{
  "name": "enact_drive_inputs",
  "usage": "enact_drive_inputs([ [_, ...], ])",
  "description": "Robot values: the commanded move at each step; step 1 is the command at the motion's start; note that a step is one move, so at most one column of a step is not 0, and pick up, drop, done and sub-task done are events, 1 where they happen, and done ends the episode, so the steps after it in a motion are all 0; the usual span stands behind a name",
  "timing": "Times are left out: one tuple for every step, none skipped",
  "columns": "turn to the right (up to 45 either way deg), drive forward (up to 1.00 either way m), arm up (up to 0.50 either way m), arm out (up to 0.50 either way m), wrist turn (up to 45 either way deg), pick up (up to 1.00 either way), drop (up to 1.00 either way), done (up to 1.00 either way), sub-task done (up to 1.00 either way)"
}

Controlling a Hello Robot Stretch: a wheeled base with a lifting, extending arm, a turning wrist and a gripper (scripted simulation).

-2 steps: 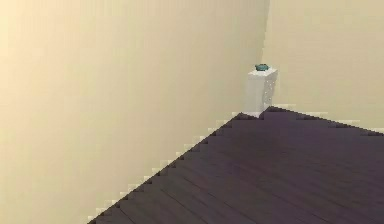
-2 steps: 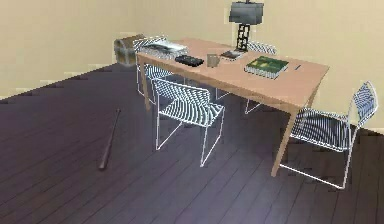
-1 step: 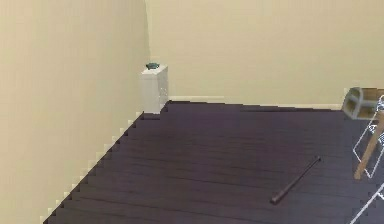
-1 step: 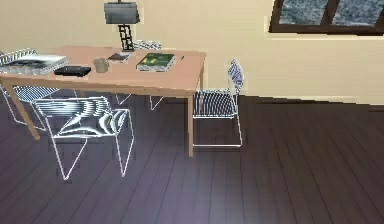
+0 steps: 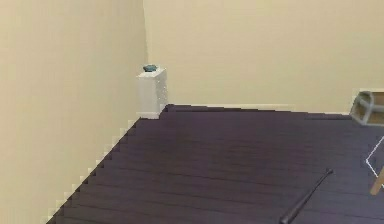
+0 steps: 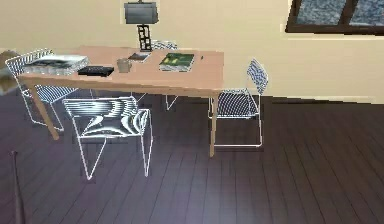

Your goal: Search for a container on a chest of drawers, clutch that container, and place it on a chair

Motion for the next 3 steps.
enact_drive_inputs([
  [0.0, 1.0, 0.0, 0.0, 0.0, 0.0, 0.0, 0.0, 0.0],
  [0.0, 1.0, 0.0, 0.0, 0.0, 0.0, 0.0, 0.0, 0.0],
  [9.0, 0.0, 0.0, 0.0, 0.0, 0.0, 0.0, 0.0, 0.0],
])
